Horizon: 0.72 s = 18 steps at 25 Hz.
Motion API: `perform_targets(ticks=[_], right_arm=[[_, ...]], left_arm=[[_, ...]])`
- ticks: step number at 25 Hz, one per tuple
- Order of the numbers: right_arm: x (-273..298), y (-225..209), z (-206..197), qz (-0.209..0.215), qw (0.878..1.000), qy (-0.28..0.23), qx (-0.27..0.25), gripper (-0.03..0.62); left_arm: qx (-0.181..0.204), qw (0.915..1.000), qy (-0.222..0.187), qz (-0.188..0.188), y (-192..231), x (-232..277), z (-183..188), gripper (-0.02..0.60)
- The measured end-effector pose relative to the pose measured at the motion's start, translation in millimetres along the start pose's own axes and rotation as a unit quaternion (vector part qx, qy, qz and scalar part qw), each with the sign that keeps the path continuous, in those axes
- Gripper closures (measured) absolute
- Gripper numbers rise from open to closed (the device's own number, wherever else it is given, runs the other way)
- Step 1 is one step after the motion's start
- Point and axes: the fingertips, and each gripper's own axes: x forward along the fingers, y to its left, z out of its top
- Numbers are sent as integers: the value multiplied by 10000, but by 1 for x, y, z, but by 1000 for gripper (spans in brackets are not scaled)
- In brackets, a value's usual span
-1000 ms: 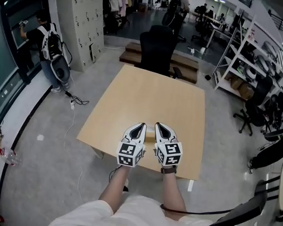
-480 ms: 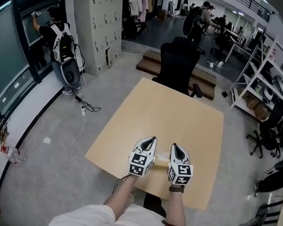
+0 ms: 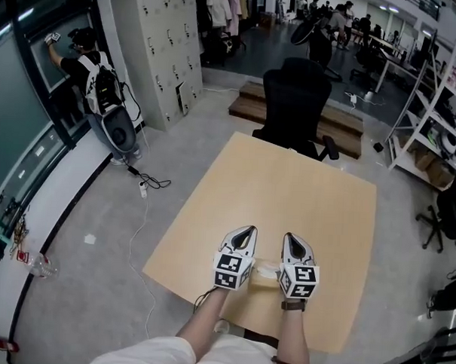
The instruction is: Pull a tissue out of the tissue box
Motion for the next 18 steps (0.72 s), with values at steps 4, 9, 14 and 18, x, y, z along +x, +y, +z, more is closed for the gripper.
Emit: perform_targets(ticks=[4,9,14,18], right_arm=[[8,-6,-15,-52,9998,169,9,592],[4,-19,-42,-232,9985,485,61,592],[-9,-31,-81,-341,9944,978,190,592],[-16,-28,-111,-402,9897,1347,266,592]], left_arm=[[-31,9999,106,-15,8,14,-13,592],[-17,9990,429,-122,15,21,-43,592],[-42,9958,852,-317,12,20,-80,592],[-6,9929,1071,-509,7,16,-103,592]])
